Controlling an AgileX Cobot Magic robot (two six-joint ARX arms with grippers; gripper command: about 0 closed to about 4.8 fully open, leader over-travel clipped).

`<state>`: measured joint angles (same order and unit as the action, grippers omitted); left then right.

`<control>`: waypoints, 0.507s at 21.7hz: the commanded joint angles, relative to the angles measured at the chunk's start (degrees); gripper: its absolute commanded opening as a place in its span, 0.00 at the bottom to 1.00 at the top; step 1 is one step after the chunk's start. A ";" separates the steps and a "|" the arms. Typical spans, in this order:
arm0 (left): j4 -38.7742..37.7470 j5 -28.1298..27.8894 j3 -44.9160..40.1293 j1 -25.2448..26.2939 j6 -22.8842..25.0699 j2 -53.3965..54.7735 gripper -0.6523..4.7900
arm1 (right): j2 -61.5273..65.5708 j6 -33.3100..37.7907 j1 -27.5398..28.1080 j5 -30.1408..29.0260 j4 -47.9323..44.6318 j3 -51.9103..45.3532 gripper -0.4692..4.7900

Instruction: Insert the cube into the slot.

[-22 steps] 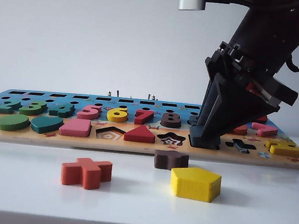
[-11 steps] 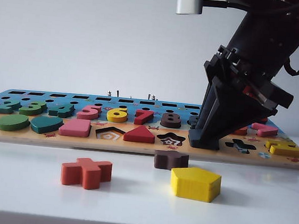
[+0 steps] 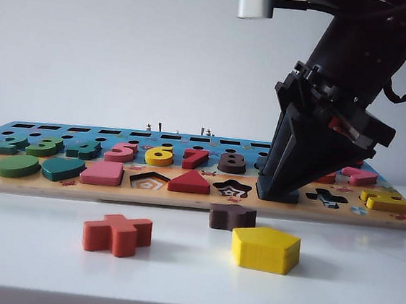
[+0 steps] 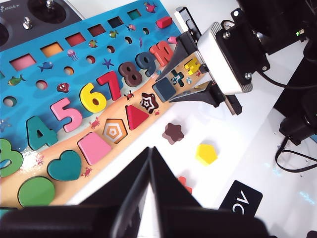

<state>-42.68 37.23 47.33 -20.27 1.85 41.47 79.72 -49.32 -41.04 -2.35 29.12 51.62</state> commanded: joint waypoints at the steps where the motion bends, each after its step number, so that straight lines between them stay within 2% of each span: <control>1: 0.83 0.48 0.22 0.04 0.22 0.02 0.16 | -0.52 0.26 -0.04 -0.39 -1.11 0.22 0.75; 3: 0.83 0.48 0.22 0.04 0.22 0.02 0.16 | -1.33 0.48 -0.07 -0.42 -1.62 0.22 0.81; 5: 0.83 0.48 0.22 0.04 0.22 0.02 0.16 | -2.51 1.38 -0.09 -0.26 -2.69 0.24 0.81; 11: 0.83 0.48 0.22 0.07 0.20 0.02 0.16 | -8.37 13.97 -0.09 2.43 -8.85 0.28 0.81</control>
<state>-42.68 37.23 47.33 -20.27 1.85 41.47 72.23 -39.99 -41.06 -0.23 22.74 51.62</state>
